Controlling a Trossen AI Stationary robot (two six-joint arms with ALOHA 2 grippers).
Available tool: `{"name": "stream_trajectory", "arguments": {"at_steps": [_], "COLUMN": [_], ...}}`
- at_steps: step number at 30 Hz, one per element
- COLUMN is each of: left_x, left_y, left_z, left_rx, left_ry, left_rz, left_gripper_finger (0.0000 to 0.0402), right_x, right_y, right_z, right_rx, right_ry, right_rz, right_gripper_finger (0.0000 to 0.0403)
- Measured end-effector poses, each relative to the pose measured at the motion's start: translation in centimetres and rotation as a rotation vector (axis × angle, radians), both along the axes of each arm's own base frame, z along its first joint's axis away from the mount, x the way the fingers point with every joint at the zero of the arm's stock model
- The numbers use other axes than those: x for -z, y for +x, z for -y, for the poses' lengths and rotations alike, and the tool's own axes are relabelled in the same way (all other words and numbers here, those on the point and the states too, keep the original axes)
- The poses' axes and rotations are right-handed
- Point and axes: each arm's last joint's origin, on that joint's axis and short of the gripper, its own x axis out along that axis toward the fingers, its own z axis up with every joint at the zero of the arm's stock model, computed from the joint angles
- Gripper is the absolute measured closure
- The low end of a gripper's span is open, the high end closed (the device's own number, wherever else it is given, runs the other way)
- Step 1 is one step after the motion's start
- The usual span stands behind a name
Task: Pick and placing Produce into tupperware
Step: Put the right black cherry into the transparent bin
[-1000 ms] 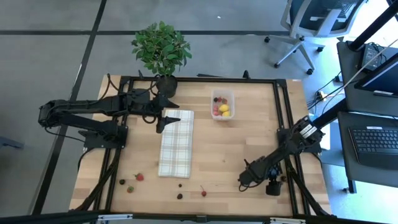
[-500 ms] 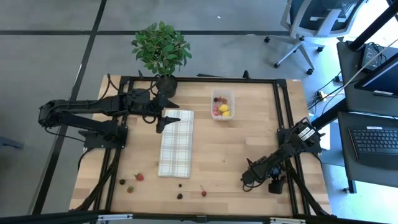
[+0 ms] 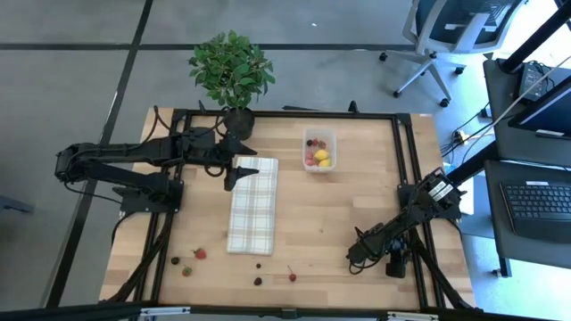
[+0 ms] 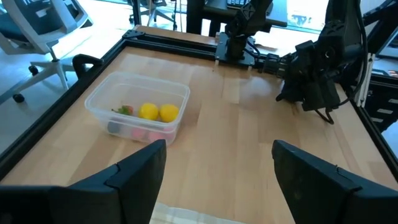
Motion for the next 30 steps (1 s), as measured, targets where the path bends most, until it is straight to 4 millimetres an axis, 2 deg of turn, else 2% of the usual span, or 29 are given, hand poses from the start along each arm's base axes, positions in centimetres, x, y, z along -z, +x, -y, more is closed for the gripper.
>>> {"name": "stream_trajectory", "arguments": {"at_steps": [5, 15, 18, 22, 26, 30], "left_x": [0.0, 0.0, 0.0, 0.0, 0.0, 0.0], "left_y": [0.0, 0.0, 0.0, 0.0, 0.0, 0.0], "left_z": [0.0, 0.0, 0.0, 0.0, 0.0, 0.0], "left_rx": [0.000, -0.001, -0.004, -0.010, -0.010, -0.010], "left_ry": [-0.001, -0.001, -0.008, -0.023, -0.023, -0.024], "left_rz": [0.001, 0.000, 0.001, 0.003, 0.003, 0.003], "left_gripper_finger": [0.0117, 0.0117, 0.0117, 0.0117, 0.0117, 0.0117], "right_x": [0.0, -0.2, -1.1, -2.7, -5.0, -8.6], "right_y": [0.0, 0.6, 2.4, 5.4, 9.0, 12.4], "right_z": [0.0, -0.3, -0.6, -0.1, 1.7, 4.5], "right_rx": [0.015, 0.018, -0.011, -0.018, -0.036, -0.057], "right_ry": [-0.010, -0.013, 0.064, 0.052, -0.038, -0.138], "right_rz": [-0.003, 0.009, 0.072, 0.158, 0.293, 0.457], "right_gripper_finger": [0.0291, 0.0292, 0.0292, 0.0292, 0.0292, 0.0292]}}
